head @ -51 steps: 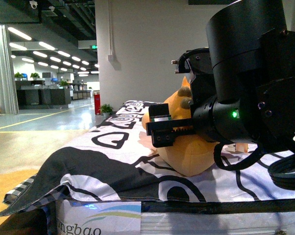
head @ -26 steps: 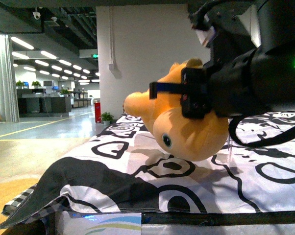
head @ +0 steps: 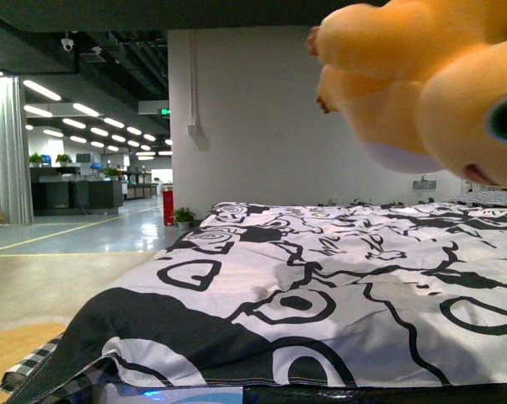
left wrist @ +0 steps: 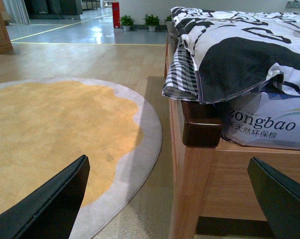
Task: Put away toys
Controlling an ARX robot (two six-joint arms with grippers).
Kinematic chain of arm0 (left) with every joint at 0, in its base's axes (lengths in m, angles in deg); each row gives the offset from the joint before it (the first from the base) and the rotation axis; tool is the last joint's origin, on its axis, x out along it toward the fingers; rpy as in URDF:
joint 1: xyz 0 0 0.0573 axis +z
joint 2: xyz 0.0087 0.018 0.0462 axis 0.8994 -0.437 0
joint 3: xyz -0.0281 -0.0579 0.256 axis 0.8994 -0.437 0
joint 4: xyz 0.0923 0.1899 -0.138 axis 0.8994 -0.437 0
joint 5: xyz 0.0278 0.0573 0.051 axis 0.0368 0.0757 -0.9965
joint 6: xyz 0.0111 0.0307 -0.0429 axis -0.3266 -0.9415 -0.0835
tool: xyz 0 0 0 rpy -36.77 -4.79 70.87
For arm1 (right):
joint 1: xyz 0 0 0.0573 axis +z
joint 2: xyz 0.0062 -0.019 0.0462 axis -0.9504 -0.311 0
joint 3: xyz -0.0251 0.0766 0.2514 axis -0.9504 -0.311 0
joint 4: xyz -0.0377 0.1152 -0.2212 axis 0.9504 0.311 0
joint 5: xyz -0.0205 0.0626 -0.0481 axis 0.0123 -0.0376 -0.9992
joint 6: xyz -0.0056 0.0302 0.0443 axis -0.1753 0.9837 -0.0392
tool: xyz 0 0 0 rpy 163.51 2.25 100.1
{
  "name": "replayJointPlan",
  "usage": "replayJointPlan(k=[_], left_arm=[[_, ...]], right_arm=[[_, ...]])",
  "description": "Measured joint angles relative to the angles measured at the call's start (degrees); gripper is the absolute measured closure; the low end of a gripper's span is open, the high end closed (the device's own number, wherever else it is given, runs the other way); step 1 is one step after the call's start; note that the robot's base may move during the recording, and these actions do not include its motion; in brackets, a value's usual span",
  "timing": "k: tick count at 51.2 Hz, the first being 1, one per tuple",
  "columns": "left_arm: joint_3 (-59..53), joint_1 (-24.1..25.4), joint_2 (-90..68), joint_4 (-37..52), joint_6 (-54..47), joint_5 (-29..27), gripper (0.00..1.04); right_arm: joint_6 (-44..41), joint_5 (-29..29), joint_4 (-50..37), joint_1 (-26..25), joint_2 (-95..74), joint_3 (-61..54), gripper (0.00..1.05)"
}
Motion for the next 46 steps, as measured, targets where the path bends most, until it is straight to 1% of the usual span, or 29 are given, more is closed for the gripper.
replayJointPlan(k=[4,5,7,9,14,19,24,28,34,36,40,46], left_arm=[[0.0,0.0,0.0,0.0,0.0,0.0,0.06],[0.0,0.0,0.0,0.0,0.0,0.0,0.06],[0.0,0.0,0.0,0.0,0.0,0.0,0.06],[0.0,0.0,0.0,0.0,0.0,0.0,0.06],[0.0,0.0,0.0,0.0,0.0,0.0,0.06],[0.0,0.0,0.0,0.0,0.0,0.0,0.06],[0.0,0.0,0.0,0.0,0.0,0.0,0.06],[0.0,0.0,0.0,0.0,0.0,0.0,0.06],[0.0,0.0,0.0,0.0,0.0,0.0,0.06],[0.0,0.0,0.0,0.0,0.0,0.0,0.06],[0.0,0.0,0.0,0.0,0.0,0.0,0.06],[0.0,0.0,0.0,0.0,0.0,0.0,0.06]], right_arm=[[1.7,6.7,-0.2,-5.9,5.0,-4.6,0.97],[1.8,7.5,-0.2,-6.6,5.6,-5.2,0.97],[3.4,11.6,-0.7,-10.3,8.3,-8.3,0.97],[4.6,14.4,-1.4,-13.2,10.5,-10.8,0.97],[7.6,19.3,-2.4,-19.5,15.8,-16.8,0.97],[9.9,22.1,-2.4,-22.3,20.8,-22.2,0.97],[10.8,22.6,-1.5,-22.3,24.9,-25.9,0.97],[10.8,21.1,0.3,-20.7,28.8,-28.9,0.97],[10.3,16.3,3.2,-16.5,34.6,-32.4,0.97],[10.1,13.9,3.8,-14.5,36.9,-33.9,0.97],[9.6,10.3,3.5,-11.4,39.8,-36.1,0.97],[6.9,2.6,2.4,-6.4,42.7,-39.5,0.97]])
